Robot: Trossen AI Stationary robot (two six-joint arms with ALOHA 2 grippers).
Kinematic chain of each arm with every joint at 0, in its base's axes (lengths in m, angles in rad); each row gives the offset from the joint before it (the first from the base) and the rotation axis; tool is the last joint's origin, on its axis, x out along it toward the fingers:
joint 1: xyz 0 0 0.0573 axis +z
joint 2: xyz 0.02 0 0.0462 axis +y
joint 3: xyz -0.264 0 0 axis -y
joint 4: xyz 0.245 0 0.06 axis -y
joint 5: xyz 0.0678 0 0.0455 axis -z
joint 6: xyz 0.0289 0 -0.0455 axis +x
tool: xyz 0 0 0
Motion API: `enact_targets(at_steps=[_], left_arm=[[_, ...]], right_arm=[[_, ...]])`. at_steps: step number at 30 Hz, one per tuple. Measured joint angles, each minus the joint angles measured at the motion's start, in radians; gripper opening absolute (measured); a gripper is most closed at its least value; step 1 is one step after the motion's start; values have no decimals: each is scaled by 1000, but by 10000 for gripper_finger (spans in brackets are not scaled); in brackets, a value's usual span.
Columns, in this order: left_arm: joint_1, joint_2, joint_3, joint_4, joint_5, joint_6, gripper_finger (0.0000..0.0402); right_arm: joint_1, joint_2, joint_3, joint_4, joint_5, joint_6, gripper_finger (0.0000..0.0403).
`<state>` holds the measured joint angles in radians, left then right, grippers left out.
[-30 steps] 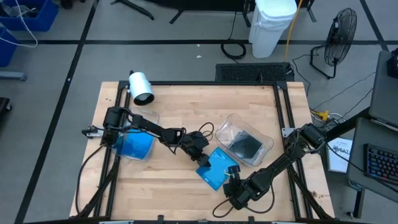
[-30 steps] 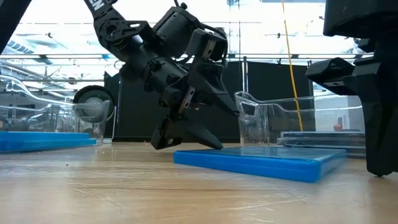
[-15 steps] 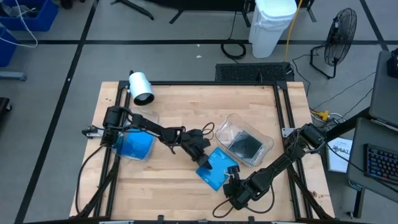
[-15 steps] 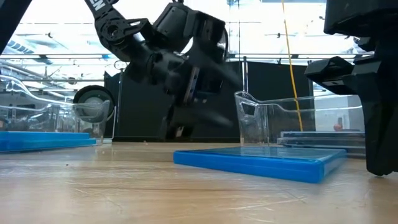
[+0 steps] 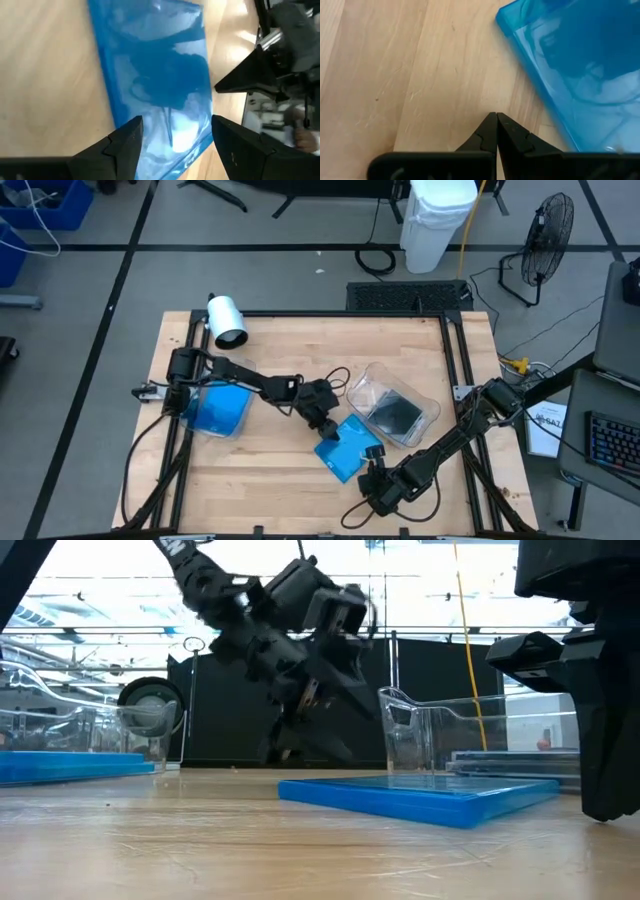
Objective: Pick & place jewel cases by type
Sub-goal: Put the blue CD case into the left transparent bin
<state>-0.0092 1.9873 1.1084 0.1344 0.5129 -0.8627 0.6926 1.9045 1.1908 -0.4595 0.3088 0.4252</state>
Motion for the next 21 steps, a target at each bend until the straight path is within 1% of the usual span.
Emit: enact_targets(at_steps=[2, 4, 6, 8, 10, 11, 15, 18, 21], left_arm=[[-1, -8, 63, -118, -21, 65, 239], [-4, -9, 140, -292, -81, 149, 239], [-6, -7, 212, -485, -170, 217, 239], [-14, -8, 260, -572, -286, 252, 239], [-20, -9, 274, -594, -373, 266, 239], [-23, -9, 274, -595, -384, 267, 239], [-26, 4, 274, -576, -363, 226, 239], [-24, 10, 272, -608, -364, 222, 239], [-24, 9, 272, -607, -360, 200, 239]], right_arm=[[-2, 0, 0, 0, 0, 0, 0], [-2, 0, 0, 0, 0, 0, 0], [-2, 0, 0, 2, 0, 0, 0], [-2, 0, 0, 3, 0, 0, 0], [-2, 0, 0, 6, 0, 0, 0], [-2, 0, 0, 6, 0, 0, 0], [-2, 0, 0, 6, 0, 0, 0], [-2, 0, 0, 8, 0, 0, 0], [-2, 0, 0, 12, 0, 0, 0]])
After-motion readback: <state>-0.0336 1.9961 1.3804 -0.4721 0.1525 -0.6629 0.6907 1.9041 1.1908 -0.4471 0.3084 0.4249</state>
